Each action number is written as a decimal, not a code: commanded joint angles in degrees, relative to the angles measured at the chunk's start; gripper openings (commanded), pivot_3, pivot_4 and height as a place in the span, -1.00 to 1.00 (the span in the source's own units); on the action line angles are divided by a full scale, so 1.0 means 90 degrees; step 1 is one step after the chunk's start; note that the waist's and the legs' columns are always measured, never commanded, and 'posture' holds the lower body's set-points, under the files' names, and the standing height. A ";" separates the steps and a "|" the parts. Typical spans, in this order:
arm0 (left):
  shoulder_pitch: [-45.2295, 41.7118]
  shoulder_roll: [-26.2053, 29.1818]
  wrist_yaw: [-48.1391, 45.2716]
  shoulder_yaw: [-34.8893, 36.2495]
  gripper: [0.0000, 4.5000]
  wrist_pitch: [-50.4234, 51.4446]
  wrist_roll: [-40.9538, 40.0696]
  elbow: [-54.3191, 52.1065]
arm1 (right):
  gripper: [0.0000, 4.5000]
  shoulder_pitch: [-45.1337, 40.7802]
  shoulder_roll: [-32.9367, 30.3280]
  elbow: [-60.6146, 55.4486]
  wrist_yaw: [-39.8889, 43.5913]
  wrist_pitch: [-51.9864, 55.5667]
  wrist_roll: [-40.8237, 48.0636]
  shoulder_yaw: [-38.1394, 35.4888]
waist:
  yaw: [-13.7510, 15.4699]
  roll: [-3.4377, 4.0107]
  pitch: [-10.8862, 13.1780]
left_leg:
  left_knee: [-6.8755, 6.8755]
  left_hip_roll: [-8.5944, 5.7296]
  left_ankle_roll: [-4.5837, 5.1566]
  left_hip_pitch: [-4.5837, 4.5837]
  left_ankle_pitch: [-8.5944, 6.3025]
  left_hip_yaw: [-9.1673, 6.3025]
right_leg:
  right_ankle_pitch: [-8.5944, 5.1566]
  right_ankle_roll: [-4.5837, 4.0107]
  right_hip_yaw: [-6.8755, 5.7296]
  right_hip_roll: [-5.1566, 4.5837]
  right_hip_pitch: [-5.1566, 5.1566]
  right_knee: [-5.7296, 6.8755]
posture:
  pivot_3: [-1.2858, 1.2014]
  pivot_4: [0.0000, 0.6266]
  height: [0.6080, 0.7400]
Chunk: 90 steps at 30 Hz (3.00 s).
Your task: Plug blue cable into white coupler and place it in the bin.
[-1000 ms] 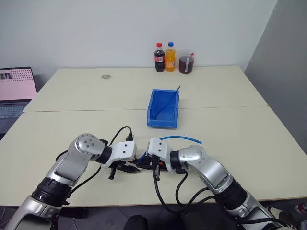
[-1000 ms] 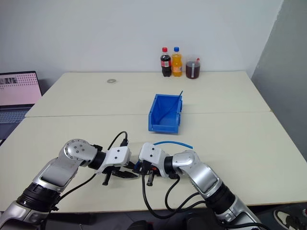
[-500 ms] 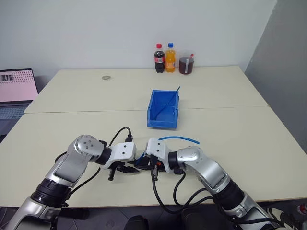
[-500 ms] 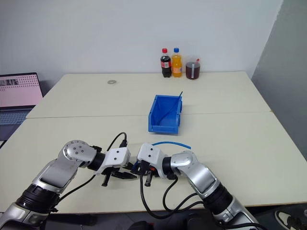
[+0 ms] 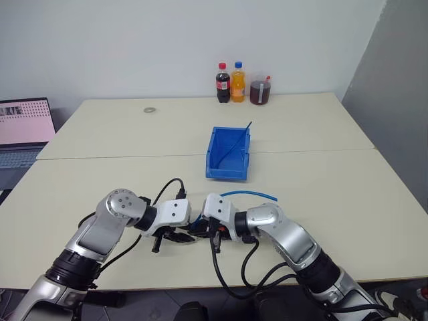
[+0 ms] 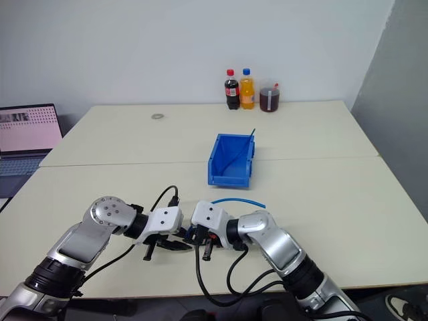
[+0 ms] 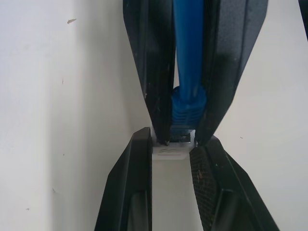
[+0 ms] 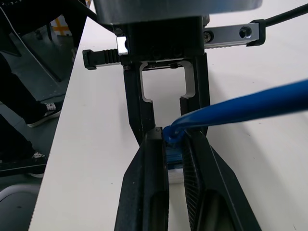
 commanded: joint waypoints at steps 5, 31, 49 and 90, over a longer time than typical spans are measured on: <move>-0.0153 -0.0263 0.0261 -0.0126 -0.66 -0.0141 -0.0098 -0.0076 | -0.94 0.0635 -0.0291 0.0885 0.0754 0.0549 -0.0177 0.1648 | 0.0005 -0.0002 -0.0006 | -0.0027 -0.0004 -0.0001 0.0013 -0.0001 0.0000 | -0.0004 0.0016 -0.0001 -0.0006 0.0006 -0.0006 | 0.03 -0.52 1.00; 0.0418 -0.0058 0.0736 0.0423 0.22 -0.0043 -0.0518 -0.0291 | -0.94 0.0683 -0.0430 -0.0386 -0.0035 0.0508 0.0410 -0.0137 | 0.0040 -0.0103 0.0126 | -0.0076 0.0005 -0.0018 -0.0056 -0.0014 -0.0029 | -0.0003 0.0066 -0.0023 -0.0013 0.0015 -0.0093 | 0.03 -0.52 1.00; 0.0807 0.0204 0.1833 0.2195 1.00 0.1310 -0.2040 -0.1564 | -0.95 -0.0347 -0.0241 -0.2114 -0.1156 0.2091 0.2253 -0.2900 | 0.0103 -0.0167 0.0371 | 0.0041 -0.0006 -0.0044 -0.0281 -0.0029 -0.0059 | 0.0015 0.0057 -0.0037 -0.0027 -0.0160 -0.0034 | 0.03 -0.52 1.00; -0.0716 -0.0555 0.3552 0.2001 1.00 0.0904 -0.1301 0.0124 | 0.97 -0.2675 -0.3559 0.1845 0.1600 -0.0257 0.0744 -0.3149 | 0.0175 -0.0173 0.0411 | 0.0164 -0.0006 -0.0046 -0.0343 -0.0025 -0.0035 | 0.0038 0.0031 -0.0039 -0.0034 -0.0228 0.0109 | 0.03 -0.52 1.00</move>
